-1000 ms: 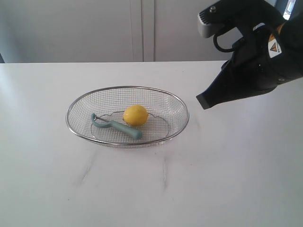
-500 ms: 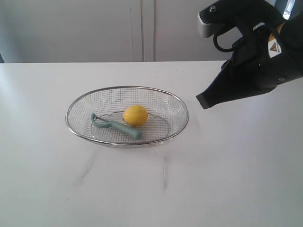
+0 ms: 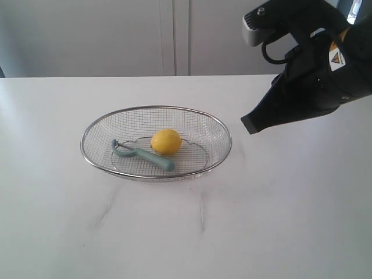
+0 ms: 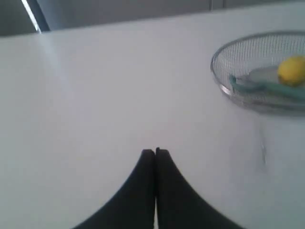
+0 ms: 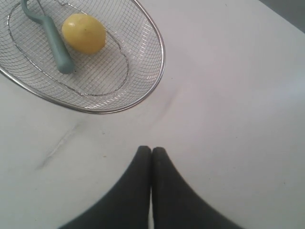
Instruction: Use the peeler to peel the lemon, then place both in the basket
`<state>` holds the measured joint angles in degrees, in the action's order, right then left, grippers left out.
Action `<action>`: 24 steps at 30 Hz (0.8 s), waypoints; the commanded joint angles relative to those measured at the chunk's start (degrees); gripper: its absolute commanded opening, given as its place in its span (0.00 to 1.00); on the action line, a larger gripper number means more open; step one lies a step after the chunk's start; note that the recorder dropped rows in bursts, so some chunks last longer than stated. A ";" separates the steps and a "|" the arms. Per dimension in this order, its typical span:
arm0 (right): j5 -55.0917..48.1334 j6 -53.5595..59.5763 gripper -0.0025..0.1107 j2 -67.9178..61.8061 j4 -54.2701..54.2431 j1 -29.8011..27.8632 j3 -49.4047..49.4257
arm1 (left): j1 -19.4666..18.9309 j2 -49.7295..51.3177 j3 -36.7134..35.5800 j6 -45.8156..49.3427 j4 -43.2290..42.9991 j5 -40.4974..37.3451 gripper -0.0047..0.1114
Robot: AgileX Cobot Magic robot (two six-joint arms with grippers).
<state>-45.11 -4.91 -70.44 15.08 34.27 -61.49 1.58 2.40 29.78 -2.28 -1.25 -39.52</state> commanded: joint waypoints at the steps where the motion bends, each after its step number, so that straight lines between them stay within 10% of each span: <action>1: 0.40 -0.09 0.02 0.04 0.01 -0.01 0.27 | -0.15 -2.40 -10.28 -0.54 5.02 27.00 0.04; 11: 0.24 -0.09 0.02 0.04 0.01 -0.01 0.27 | -0.15 -2.40 -29.78 -0.70 8.87 37.42 0.04; 24: 0.48 -0.09 0.02 0.04 0.01 -0.01 0.27 | -0.15 -2.40 -29.78 1.20 7.12 26.94 0.04</action>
<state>-45.02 -4.91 -70.44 15.08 34.27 -61.49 1.50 0.30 0.22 -1.28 6.03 -12.13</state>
